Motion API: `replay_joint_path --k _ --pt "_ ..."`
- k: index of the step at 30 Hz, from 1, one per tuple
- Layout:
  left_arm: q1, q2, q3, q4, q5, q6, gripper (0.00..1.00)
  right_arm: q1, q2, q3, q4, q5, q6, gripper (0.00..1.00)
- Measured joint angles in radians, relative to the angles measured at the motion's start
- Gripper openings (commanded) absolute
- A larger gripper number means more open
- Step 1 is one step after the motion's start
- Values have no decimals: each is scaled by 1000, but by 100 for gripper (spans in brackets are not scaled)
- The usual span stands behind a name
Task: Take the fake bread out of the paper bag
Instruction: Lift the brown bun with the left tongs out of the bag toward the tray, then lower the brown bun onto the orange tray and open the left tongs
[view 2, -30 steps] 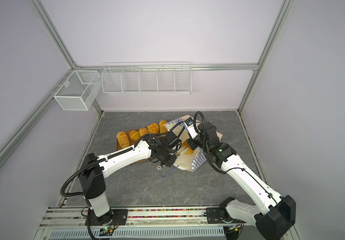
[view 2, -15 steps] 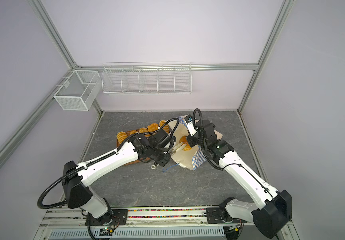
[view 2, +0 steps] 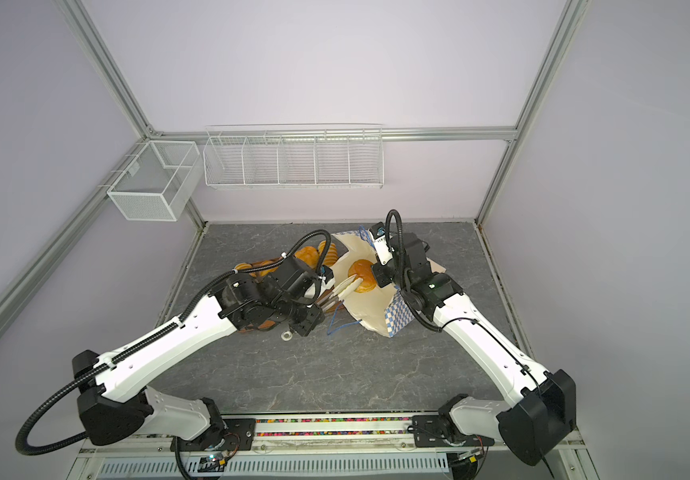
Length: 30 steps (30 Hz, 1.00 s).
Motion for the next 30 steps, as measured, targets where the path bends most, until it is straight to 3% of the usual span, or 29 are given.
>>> replay_joint_path --k 18,24,30 --pt "22 -408 -177 2 -192 -93 0 -50 39 13 19 -11 51 7" --pt "217 -446 -300 -1 -203 -206 0 -51 40 13 22 -18 51 7" --pt "435 -402 -477 13 -103 -309 0 -51 37 13 21 -27 51 7"
